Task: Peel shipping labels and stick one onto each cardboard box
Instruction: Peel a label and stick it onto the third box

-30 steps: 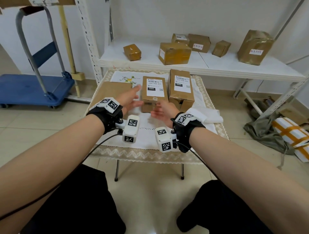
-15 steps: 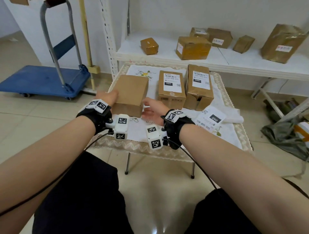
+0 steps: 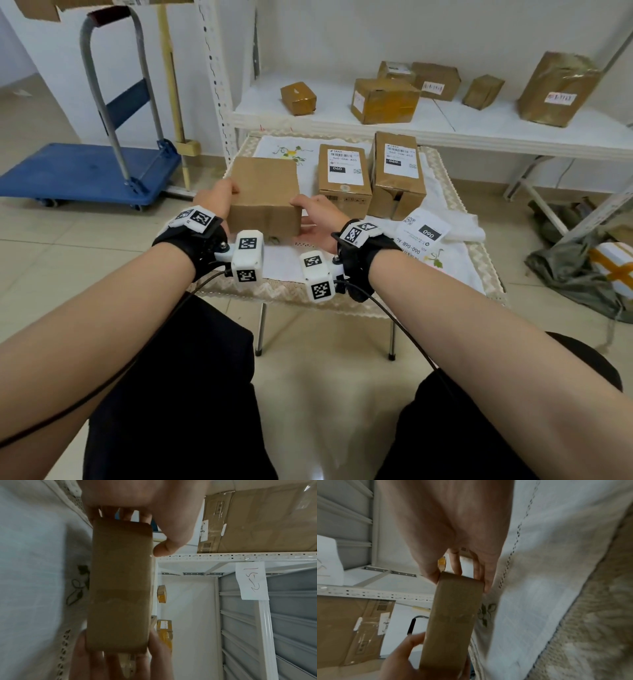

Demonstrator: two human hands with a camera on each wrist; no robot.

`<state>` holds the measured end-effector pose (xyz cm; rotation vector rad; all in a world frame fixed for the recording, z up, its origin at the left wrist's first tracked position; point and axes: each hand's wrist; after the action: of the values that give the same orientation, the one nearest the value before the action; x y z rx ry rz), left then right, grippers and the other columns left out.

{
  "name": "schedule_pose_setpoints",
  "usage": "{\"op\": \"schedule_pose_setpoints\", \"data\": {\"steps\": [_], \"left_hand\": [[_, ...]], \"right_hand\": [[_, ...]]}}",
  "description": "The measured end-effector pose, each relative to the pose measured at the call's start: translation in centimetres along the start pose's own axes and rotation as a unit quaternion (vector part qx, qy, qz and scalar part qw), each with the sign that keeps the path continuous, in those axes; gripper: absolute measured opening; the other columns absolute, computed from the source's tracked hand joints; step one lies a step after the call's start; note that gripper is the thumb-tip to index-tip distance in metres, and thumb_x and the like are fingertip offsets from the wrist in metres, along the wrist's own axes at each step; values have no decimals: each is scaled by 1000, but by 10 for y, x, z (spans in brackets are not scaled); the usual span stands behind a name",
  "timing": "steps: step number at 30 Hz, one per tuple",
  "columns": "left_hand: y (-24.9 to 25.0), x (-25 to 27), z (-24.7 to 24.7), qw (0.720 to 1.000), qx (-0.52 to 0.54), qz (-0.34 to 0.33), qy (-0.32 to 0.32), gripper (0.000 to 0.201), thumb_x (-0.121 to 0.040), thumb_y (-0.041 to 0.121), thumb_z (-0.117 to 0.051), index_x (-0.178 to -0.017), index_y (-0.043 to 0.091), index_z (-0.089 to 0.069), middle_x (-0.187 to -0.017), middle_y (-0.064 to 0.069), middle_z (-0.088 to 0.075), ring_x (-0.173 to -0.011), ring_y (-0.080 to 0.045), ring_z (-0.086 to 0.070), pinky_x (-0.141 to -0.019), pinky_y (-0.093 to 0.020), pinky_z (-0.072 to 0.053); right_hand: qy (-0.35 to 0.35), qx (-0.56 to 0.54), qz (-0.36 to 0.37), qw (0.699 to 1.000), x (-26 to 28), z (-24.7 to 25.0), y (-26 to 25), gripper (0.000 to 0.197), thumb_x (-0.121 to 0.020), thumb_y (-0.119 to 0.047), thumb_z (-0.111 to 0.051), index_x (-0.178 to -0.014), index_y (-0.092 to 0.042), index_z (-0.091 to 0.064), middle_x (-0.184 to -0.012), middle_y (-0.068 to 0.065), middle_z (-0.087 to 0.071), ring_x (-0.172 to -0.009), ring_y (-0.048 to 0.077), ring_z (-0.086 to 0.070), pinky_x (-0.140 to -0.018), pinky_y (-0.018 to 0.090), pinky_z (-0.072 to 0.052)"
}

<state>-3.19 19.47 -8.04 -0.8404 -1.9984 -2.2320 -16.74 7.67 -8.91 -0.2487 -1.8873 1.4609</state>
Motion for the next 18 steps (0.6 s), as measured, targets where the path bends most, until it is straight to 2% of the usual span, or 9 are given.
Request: {"op": "schedule_pose_setpoints", "data": {"steps": [1, 2, 4, 5, 7, 10, 14, 16, 18], "left_hand": [[1, 0, 3, 1000, 14, 11, -15, 50, -60, 39, -66, -103, 14, -61, -109, -11, -69, -94, -30, -66, -86, -44, -54], [1, 3, 5, 999, 19, 16, -32, 49, -63, 41, -64, -105, 16, -61, -112, -11, -69, -95, -29, -66, -85, -43, -54], [5, 18, 5, 998, -5, 16, -64, 34, -81, 38, -55, -109, 17, -54, -101, -7, -65, -85, -23, -62, -70, -31, -53], [5, 23, 5, 997, -27, 14, -73, 25, -87, 34, -51, -106, 18, -51, -94, -5, -60, -79, -20, -58, -62, -29, -48], [5, 29, 4, 994, -74, 13, -85, 10, -91, 27, -46, -93, 18, -48, -86, -3, -53, -71, -17, -51, -58, -28, -42], [4, 42, 2, 988, -107, 30, -107, 8, -88, 23, -46, -84, 16, -44, -82, -4, -48, -68, -18, -47, -59, -27, -40], [2, 62, -3, 979, -146, 45, -138, 16, -82, 24, -50, -93, 12, -48, -80, -8, -51, -65, -22, -48, -61, -26, -41], [1, 70, -8, 973, -167, 47, -154, 20, -81, 26, -53, -94, 12, -50, -78, -8, -52, -63, -22, -49, -60, -25, -41], [-3, 76, -16, 967, -184, 47, -170, 20, -80, 26, -54, -93, 12, -50, -76, -6, -51, -60, -21, -47, -58, -24, -40]], "right_hand": [[-5, 0, -2, 1000, 4, 3, -2, 25, -93, -20, -64, -103, -12, -42, -113, 21, -58, -94, 33, -63, -64, 40, -59], [-11, 0, -2, 1000, 10, 6, -5, 26, -93, -20, -64, -105, -13, -42, -107, 19, -59, -90, 32, -62, -64, 37, -59], [-23, 13, 1, 1000, 24, 12, -10, 20, -92, -20, -60, -101, -13, -44, -92, 14, -57, -82, 29, -60, -70, 37, -56], [-27, 25, 3, 999, 32, 16, -12, 14, -92, -20, -58, -95, -14, -46, -84, 11, -55, -76, 27, -59, -75, 38, -54], [-23, 54, -2, 998, 44, 23, -14, 13, -91, -22, -57, -86, -16, -48, -72, 6, -49, -69, 23, -55, -81, 39, -53], [-26, 76, -21, 997, 60, 39, -11, 17, -89, -30, -58, -91, -16, -48, -72, 3, -47, -63, 22, -53, -81, 41, -51], [-25, 125, -70, 989, 76, 55, -2, 49, -78, -50, -65, -105, -13, -49, -68, 5, -56, -59, 22, -57, -76, 37, -47], [-23, 126, -86, 988, 83, 64, 4, 53, -76, -50, -65, -106, -10, -48, -71, 9, -57, -58, 25, -59, -68, 33, -50], [-13, 120, -91, 988, 88, 76, 9, 48, -78, -47, -63, -102, -8, -49, -70, 10, -58, -58, 26, -59, -63, 31, -51]]}}
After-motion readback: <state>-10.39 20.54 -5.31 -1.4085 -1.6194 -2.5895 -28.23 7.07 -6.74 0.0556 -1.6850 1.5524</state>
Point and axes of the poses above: each hand's wrist, its own x-axis away from the middle knuckle, its own z-axis out of the back of the hand, y = z × x
